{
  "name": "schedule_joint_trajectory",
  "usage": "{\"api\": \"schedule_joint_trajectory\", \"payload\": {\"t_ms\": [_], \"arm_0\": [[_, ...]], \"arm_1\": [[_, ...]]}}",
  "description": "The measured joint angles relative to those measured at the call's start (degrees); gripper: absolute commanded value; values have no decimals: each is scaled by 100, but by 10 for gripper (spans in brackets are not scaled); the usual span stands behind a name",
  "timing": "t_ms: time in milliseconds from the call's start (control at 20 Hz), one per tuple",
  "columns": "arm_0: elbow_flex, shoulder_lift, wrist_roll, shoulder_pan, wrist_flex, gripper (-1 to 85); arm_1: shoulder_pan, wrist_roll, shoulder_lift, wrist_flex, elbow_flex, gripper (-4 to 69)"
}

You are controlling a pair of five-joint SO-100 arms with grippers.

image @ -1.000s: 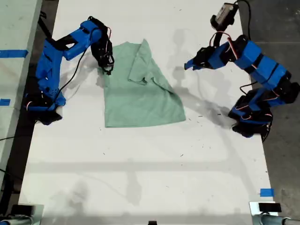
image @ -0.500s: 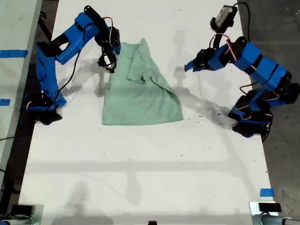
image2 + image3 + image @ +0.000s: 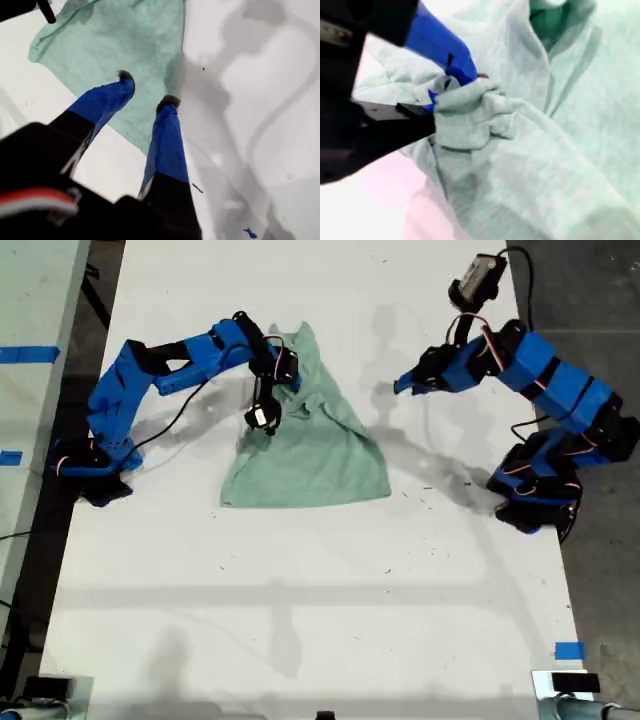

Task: Fold tshirt

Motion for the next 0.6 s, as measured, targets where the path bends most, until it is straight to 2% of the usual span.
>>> {"api": "schedule_joint_trajectory", "payload": {"t_ms": [100,350,500,600], "arm_0": [[-88,9,9,0,123,294],[-88,1573,0,-79,1652,297],[483,2830,-79,-193,2848,299],[1239,3516,-272,-114,3076,295]], "arm_1": [[-18,18,88,0,44,118],[-44,18,158,0,88,123],[-202,-9,158,62,88,190],[-352,-123,158,149,105,216]]}}
